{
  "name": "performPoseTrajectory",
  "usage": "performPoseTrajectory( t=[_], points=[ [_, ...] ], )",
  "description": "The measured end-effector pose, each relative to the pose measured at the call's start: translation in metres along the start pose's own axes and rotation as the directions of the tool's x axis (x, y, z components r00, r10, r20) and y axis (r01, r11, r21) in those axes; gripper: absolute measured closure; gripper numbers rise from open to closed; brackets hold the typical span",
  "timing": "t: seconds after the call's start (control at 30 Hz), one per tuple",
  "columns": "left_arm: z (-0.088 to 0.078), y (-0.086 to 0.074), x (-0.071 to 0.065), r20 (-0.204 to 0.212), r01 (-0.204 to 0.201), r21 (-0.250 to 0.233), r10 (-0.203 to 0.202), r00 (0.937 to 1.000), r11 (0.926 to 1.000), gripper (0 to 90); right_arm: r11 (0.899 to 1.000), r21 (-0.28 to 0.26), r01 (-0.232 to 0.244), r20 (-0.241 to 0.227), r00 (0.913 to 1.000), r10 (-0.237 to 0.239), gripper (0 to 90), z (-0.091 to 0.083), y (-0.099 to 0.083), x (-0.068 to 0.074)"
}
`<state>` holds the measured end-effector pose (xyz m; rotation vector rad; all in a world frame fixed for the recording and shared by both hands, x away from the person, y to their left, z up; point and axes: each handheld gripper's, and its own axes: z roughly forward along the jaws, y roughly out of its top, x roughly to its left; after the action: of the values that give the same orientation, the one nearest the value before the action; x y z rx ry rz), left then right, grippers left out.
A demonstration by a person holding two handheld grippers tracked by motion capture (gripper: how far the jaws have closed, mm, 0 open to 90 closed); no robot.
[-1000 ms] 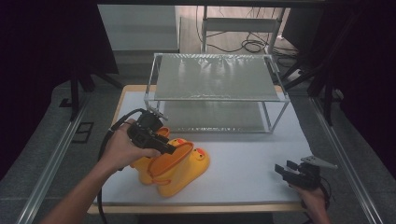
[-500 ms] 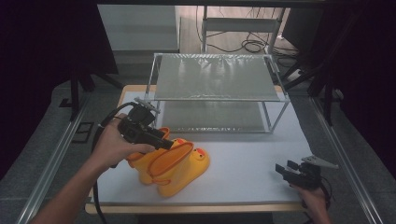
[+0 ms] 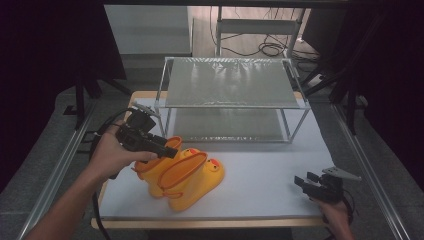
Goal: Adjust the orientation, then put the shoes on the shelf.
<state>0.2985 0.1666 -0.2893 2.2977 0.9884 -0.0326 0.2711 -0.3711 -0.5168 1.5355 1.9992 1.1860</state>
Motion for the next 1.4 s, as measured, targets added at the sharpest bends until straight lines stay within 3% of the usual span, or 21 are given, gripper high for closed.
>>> performPoseTrajectory(
  t=[0.53,0.87,1.13,1.4],
  points=[
    [-0.004,-0.002,0.008,-0.004,0.016,0.026,-0.016,0.9999,0.9995,39.7,1.000,0.006,0.006,-0.003,1.0000,-0.006,36.3,0.000,0.000,0.000],
    [0.020,-0.008,0.016,0.024,0.034,0.094,-0.036,0.9991,0.9950,36.0,1.000,0.009,0.001,0.003,1.0000,-0.001,36.3,0.000,0.000,-0.001],
    [0.032,-0.007,0.012,0.071,0.012,0.133,-0.021,0.9972,0.9911,34.5,1.000,0.008,-0.002,0.007,1.0000,0.002,36.3,0.000,0.000,-0.001],
    [0.048,-0.007,0.012,0.054,0.005,0.175,-0.015,0.9984,0.9845,35.2,1.000,0.006,-0.004,0.008,1.0000,0.004,36.3,0.000,0.000,-0.002]
  ],
)
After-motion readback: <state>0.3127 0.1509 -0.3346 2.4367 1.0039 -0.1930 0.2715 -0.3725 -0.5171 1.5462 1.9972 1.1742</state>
